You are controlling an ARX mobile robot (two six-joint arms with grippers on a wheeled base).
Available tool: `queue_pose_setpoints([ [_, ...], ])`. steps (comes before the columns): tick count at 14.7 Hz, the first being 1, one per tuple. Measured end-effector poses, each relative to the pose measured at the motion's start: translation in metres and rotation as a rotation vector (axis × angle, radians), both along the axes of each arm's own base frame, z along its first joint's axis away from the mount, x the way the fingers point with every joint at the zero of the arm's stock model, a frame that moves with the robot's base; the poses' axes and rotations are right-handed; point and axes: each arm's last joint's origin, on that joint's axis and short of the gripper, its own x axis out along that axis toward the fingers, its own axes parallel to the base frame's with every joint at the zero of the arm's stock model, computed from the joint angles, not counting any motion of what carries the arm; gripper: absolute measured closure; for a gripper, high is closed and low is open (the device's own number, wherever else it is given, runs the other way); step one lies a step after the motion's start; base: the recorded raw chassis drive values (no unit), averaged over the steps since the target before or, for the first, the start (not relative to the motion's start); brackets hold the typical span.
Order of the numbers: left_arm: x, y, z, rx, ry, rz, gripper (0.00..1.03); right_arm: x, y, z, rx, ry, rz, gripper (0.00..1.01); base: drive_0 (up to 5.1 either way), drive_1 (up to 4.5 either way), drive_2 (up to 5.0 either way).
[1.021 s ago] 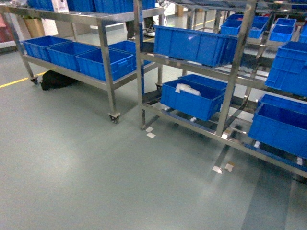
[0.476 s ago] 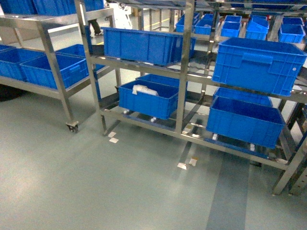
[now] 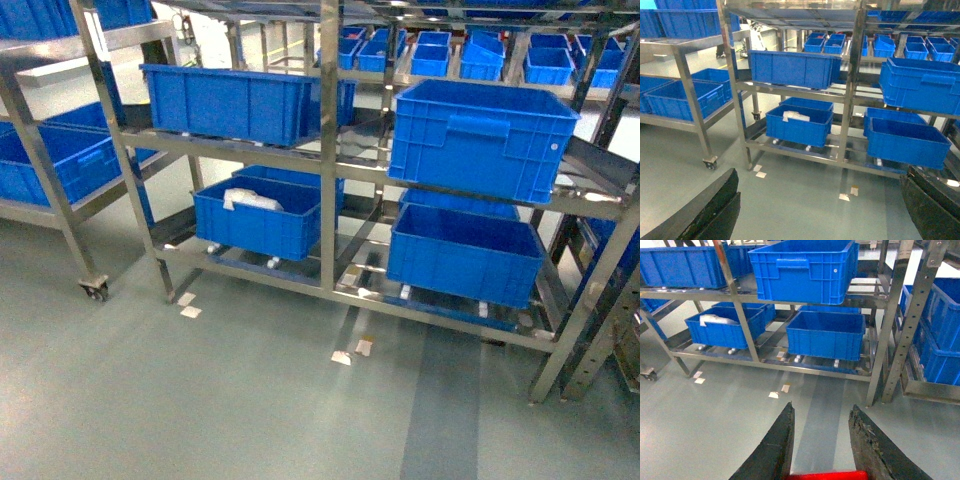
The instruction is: Pick red block from blue box to shelf
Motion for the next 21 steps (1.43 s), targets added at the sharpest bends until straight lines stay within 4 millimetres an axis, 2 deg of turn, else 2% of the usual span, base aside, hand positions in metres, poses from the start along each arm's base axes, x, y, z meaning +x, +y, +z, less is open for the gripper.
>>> queue_pose_setpoints([
  [2,0.0000,0.0000,0.0000,0.000,0.000,0.000,0.05,0.0000,0.0000,0.0000,0.000,0.000,0.000,0.74,-1.5,-1.55,-1.5],
  [21,0.0000,0.0001,0.0001,0.000,-0.002,0.001,0.05,0.0000,0.0000,0.0003,0.000,-0.003,0.000,0.74,0.0,3.89,-3.9],
])
